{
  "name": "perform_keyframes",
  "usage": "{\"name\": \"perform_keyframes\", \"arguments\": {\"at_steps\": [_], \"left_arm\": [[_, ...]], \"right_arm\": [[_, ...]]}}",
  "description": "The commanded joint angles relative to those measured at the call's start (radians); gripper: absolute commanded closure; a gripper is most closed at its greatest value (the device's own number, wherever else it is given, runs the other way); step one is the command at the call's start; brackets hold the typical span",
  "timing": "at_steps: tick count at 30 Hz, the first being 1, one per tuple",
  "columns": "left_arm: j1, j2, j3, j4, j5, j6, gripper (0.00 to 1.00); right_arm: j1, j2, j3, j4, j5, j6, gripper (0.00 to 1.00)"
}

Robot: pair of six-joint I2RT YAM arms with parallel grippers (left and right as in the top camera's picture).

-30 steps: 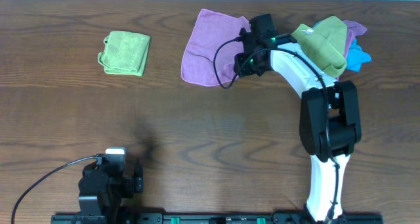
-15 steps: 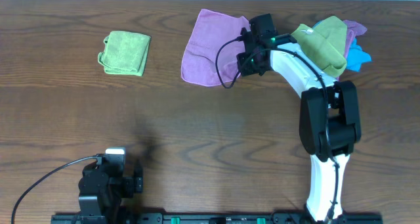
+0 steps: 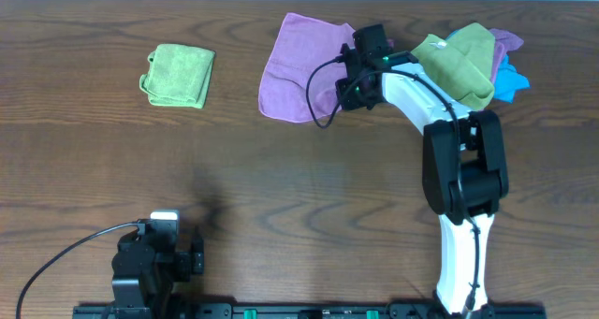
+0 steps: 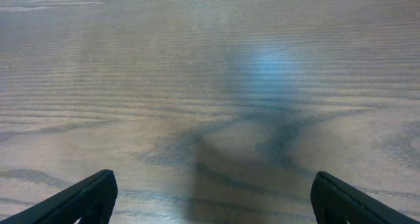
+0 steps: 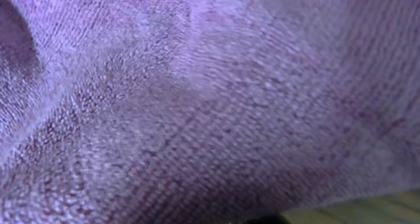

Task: Fold the cloth
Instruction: 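Drag the pink cloth down and spread it flat with the right gripper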

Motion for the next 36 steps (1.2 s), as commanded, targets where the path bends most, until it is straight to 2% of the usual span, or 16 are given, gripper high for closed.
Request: {"name": "perform_keyframes", "arguments": {"at_steps": [1,6,12,17,23,24,25,27,29,30,31,36], "left_arm": [[-0.005,-0.006,-0.034,-0.027,-0.022,0.022,0.04],[-0.005,-0.006,-0.034,-0.027,-0.022,0.022,0.05],[-0.005,-0.006,-0.034,-0.027,-0.022,0.022,0.05],[-0.005,-0.006,-0.034,-0.027,-0.022,0.022,0.05],[-0.005,-0.006,-0.034,-0.027,-0.022,0.022,0.05],[-0.005,-0.006,-0.034,-0.027,-0.022,0.022,0.05],[-0.005,-0.006,-0.034,-0.027,-0.022,0.022,0.05],[-0.005,-0.006,-0.034,-0.027,-0.022,0.022,0.04],[-0.005,-0.006,-0.034,-0.027,-0.022,0.022,0.05],[-0.005,-0.006,-0.034,-0.027,-0.022,0.022,0.05],[-0.005,-0.006,-0.034,-0.025,-0.022,0.022,0.05],[-0.005,-0.006,-0.034,0.009,-0.021,0.021,0.05]], "right_arm": [[0.008,0.025,-0.010,-0.005,-0.005,0.000,0.99],[0.008,-0.016,-0.005,-0.056,0.005,-0.014,0.99],[0.009,-0.166,-0.005,-0.163,0.086,-0.016,0.99],[0.009,-0.287,-0.005,-0.327,0.086,-0.015,0.99],[0.029,-0.395,-0.005,-0.581,0.113,0.051,0.99],[0.036,-0.409,-0.005,-0.626,0.132,0.054,0.95],[0.048,-0.419,-0.005,-0.669,0.157,0.061,0.83],[0.068,-0.430,-0.005,-0.726,0.209,0.079,0.75],[0.092,-0.438,-0.005,-0.773,0.282,0.091,0.47],[0.100,-0.439,-0.005,-0.785,0.306,0.098,0.41],[0.108,-0.439,-0.005,-0.795,0.327,0.114,0.39],[0.113,-0.463,-0.006,-0.764,0.304,0.158,0.37]]}}
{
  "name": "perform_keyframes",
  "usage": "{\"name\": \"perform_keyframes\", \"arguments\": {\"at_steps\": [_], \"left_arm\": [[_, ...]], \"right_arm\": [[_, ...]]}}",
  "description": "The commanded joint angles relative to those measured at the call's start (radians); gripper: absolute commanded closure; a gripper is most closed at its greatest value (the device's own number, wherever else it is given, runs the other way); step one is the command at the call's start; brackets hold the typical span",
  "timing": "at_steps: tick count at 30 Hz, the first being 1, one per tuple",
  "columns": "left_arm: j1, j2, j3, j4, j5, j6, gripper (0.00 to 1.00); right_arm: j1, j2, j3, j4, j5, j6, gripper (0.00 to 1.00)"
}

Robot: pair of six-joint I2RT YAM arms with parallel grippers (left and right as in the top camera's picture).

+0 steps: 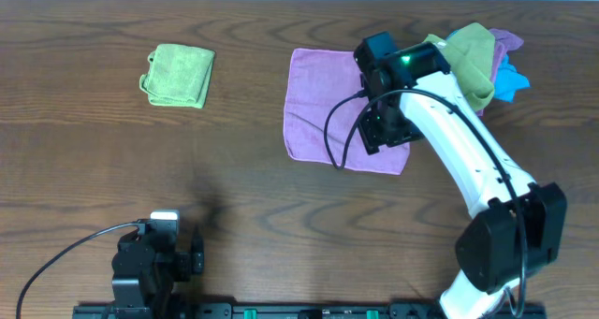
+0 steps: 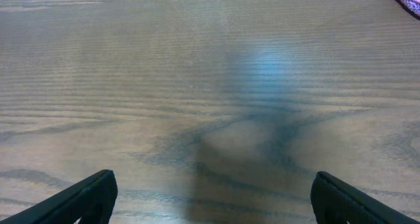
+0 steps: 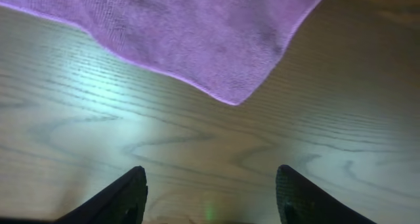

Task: Fold the cloth
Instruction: 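Drag the pink cloth down and spread it flat with the right gripper, then release the pink cloth and move the left gripper to its left edge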

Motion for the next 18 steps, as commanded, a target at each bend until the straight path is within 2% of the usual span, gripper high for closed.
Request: {"name": "perform_keyframes", "arguments": {"at_steps": [1,6,11,14,18], "left_arm": [[-0.005,-0.006,-0.034,0.014,-0.020,0.021,0.05],[-0.005,-0.006,-0.034,0.070,0.046,-0.001,0.05],[-0.005,0.013,0.010,0.121,0.274,-0.119,0.05],[-0.005,0.071,0.064,0.103,0.331,-0.195,0.05],[-0.005,0.244,0.197,0.040,0.394,-0.208,0.05]], "right_arm": [[0.003,-0.060,0.002,0.043,0.002,0.042,0.37],[-0.015,-0.140,-0.001,0.188,-0.142,-0.085,0.36],[-0.088,-0.178,-0.035,0.204,-0.261,-0.181,0.38],[-0.133,-0.208,-0.128,0.246,-0.334,-0.198,0.39],[-0.196,-0.299,-0.336,0.375,-0.439,-0.222,0.39]]}}
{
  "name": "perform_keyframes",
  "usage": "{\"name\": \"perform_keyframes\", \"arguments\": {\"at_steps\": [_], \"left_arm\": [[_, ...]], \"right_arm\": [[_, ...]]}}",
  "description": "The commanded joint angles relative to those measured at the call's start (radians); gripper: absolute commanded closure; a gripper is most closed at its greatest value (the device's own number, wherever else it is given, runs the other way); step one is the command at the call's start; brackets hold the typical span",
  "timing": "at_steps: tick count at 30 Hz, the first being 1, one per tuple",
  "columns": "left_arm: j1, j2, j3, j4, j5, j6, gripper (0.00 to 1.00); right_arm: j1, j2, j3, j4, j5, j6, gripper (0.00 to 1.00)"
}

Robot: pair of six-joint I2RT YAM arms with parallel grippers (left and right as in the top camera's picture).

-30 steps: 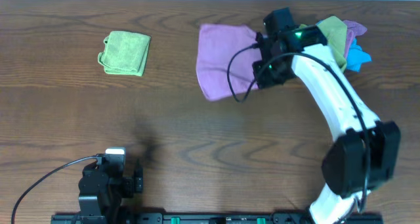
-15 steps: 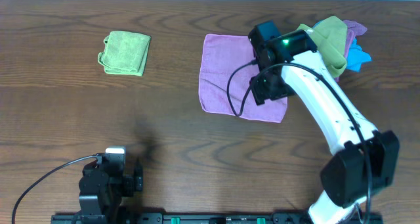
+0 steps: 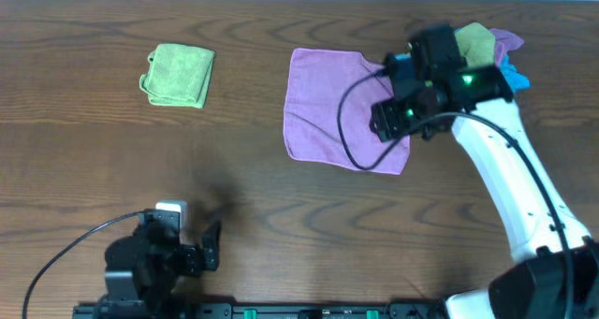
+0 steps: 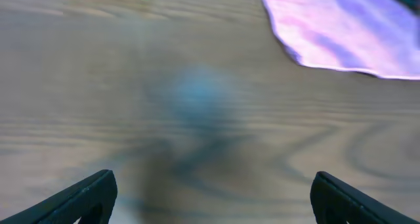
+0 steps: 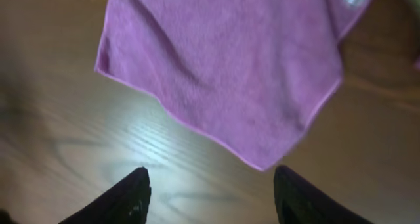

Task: Fold the cloth
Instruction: 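Release the pink cloth and move the left gripper to its left edge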

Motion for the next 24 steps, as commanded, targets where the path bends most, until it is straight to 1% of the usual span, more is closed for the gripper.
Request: {"name": "perform_keyframes", "arguments": {"at_steps": [1,5,8,12,14,17,21,24], "left_arm": [[-0.005,0.140,0.130,-0.043,0.098,-0.048,0.05],[-0.006,0.415,0.319,-0.143,0.154,-0.048,0.04],[-0.012,0.597,0.431,-0.189,0.243,-0.048,0.05],[-0.026,0.780,0.500,-0.150,0.413,-0.056,0.05],[-0.026,0.857,0.500,-0.113,0.474,-0.137,0.05],[-0.026,0.949,0.500,-0.072,0.473,-0.286,0.05],[-0.029,1.067,0.500,0.035,0.473,-0.457,0.05],[-0.033,1.140,0.500,0.124,0.513,-0.479,0.05]], "right_arm": [[-0.045,-0.090,-0.151,0.068,-0.141,-0.053,0.40],[-0.078,-0.252,-0.371,0.218,-0.221,-0.061,0.41],[-0.084,-0.364,-0.484,0.272,-0.224,-0.032,0.41],[-0.093,-0.492,-0.583,0.304,-0.238,0.010,0.41],[-0.098,-0.554,-0.621,0.330,-0.251,0.048,0.41],[-0.108,-0.622,-0.650,0.335,-0.250,0.093,0.40],[-0.114,-0.673,-0.657,0.327,-0.250,0.098,0.39],[-0.114,-0.682,-0.657,0.327,-0.250,0.110,0.39]]}}
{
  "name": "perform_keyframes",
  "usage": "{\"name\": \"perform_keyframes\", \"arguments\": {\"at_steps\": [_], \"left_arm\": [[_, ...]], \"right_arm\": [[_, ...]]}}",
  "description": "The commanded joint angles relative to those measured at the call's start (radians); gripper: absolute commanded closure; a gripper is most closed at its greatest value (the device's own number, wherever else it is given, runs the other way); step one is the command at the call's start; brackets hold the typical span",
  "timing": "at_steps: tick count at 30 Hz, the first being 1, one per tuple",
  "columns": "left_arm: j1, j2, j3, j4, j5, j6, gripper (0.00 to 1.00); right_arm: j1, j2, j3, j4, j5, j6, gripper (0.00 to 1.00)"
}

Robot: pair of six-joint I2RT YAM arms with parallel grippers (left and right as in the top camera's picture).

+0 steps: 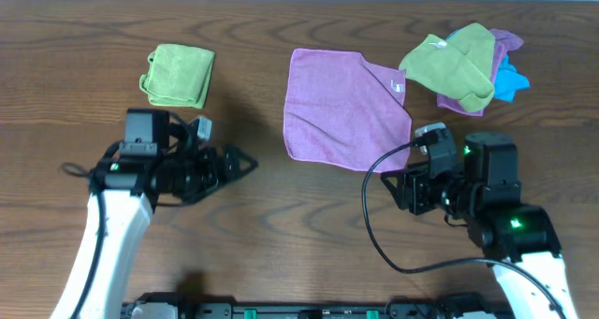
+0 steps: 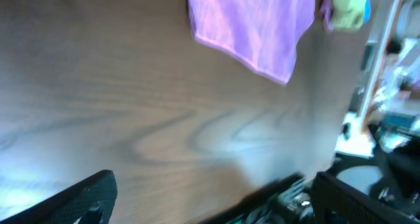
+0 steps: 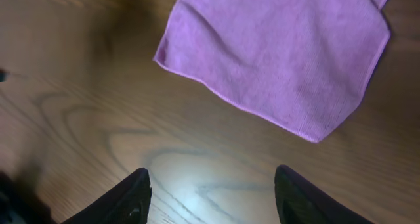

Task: Fold the cloth
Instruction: 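Release the pink cloth and move the left gripper to its left edge, then grasp the pink cloth's near-left corner with the left gripper and near-right with right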

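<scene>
A purple cloth [image 1: 344,108] lies spread flat on the wooden table [image 1: 281,225], a white tag at its right corner. It shows from the right wrist view as the purple cloth [image 3: 282,50] and from the left wrist view as the purple cloth [image 2: 252,23]. My right gripper [image 1: 404,190] hovers open just below the cloth's lower right corner, nothing between its fingers [image 3: 118,201]. My left gripper [image 1: 234,164] stands open to the left of the cloth, pointing toward it, empty.
A folded green cloth [image 1: 178,75] lies at the back left. A heap of cloths [image 1: 468,65], green on top with purple and blue beneath, sits at the back right next to the purple cloth.
My right arm has drawn back from over the cloth's right edge to the table in front of it. My left arm has come up from the front edge to the cloth's left.
At first my right gripper was down on the rumpled purple cloth near the heap. Then the cloth lay spread flat with the gripper open above its lower right part. The gripper then stood off its right edge, and now both arms flank the cloth.
</scene>
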Motion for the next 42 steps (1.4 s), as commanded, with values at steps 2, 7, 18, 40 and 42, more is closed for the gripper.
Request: {"name": "perform_keyframes", "arguments": {"at_steps": [2,7,18,40,42], "left_arm": [[-0.013,0.100,0.014,0.083,0.058,-0.108,0.04],[-0.025,0.223,0.014,0.203,0.058,-0.126,0.05],[-0.097,0.482,0.014,0.512,0.129,-0.294,0.04],[-0.225,0.652,0.014,0.808,0.045,-0.500,0.05],[-0.240,0.655,0.014,0.828,0.022,-0.518,0.05]], "right_arm": [[-0.007,-0.010,-0.009,-0.002,-0.018,0.048,0.38],[-0.007,-0.010,-0.009,-0.008,-0.019,0.059,0.35],[-0.007,-0.010,-0.009,-0.003,-0.026,0.066,0.32],[-0.007,-0.010,-0.009,-0.001,-0.026,0.067,0.29],[-0.007,-0.010,-0.009,-0.001,-0.026,0.066,0.28]]}}
